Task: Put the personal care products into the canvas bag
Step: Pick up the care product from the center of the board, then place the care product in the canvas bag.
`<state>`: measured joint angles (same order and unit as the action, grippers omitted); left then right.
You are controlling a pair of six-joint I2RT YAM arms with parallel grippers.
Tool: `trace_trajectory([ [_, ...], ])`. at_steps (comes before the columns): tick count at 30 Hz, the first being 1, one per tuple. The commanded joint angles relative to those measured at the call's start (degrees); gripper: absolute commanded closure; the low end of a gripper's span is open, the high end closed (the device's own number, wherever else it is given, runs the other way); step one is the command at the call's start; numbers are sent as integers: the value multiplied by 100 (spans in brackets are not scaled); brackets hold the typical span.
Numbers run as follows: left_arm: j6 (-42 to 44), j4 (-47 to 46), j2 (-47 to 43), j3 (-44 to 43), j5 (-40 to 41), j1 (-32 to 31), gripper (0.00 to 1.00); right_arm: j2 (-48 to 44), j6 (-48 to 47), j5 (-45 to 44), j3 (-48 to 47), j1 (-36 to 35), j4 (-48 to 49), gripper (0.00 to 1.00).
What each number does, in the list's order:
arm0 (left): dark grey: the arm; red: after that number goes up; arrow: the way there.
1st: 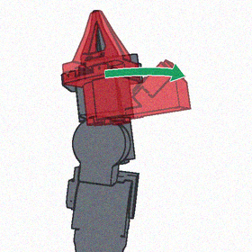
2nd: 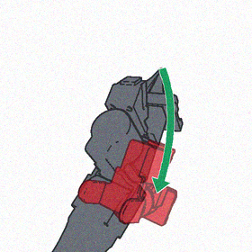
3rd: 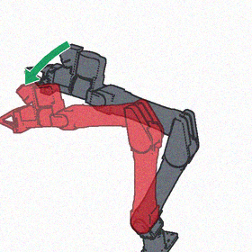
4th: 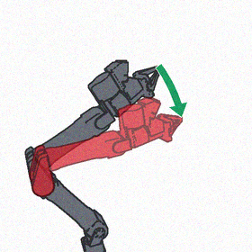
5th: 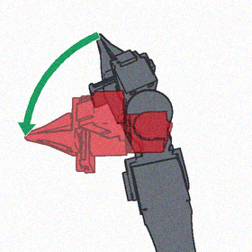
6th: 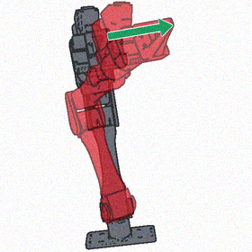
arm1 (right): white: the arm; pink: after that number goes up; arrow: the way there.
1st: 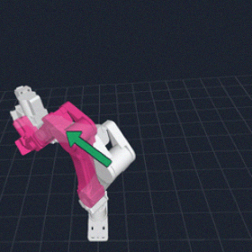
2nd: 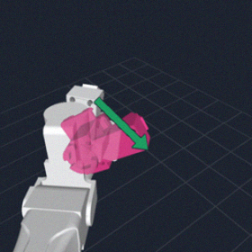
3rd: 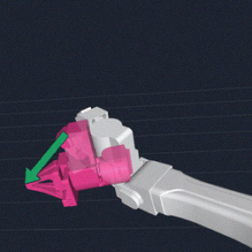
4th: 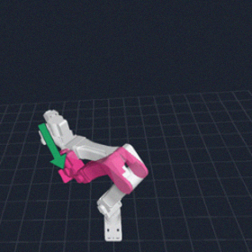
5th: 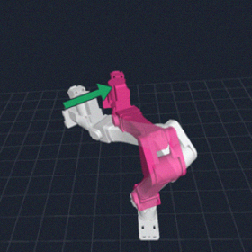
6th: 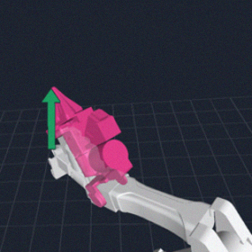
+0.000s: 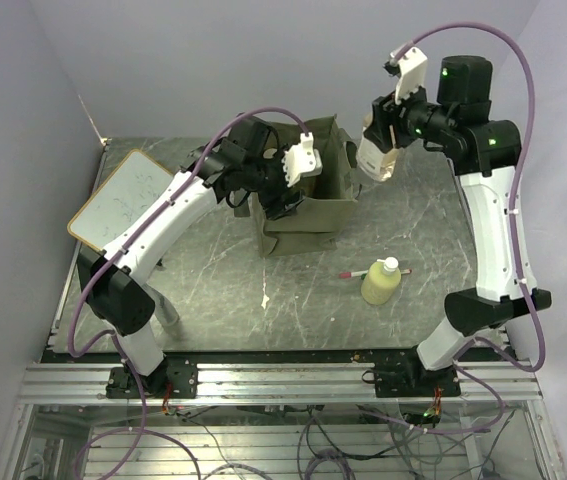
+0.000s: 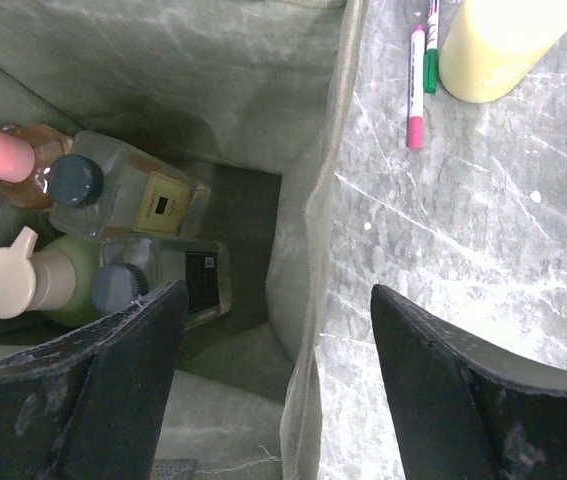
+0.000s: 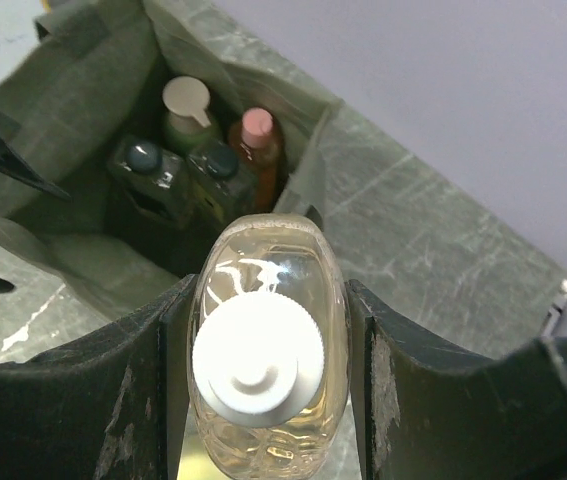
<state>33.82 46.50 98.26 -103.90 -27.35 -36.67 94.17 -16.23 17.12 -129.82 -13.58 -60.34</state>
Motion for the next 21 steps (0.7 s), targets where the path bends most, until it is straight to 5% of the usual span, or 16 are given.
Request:
trace_trajectory([
  [1, 172, -41, 16, 159, -190, -60, 18, 29, 156, -21, -461, -326, 978, 100],
  [12, 1047, 411, -141, 463, -727, -121, 74, 480, 458, 211, -587, -997, 1546, 100],
  [21, 1709, 765, -280, 751, -909, -335, 85, 735, 319, 992, -107, -1111, 2016, 100],
])
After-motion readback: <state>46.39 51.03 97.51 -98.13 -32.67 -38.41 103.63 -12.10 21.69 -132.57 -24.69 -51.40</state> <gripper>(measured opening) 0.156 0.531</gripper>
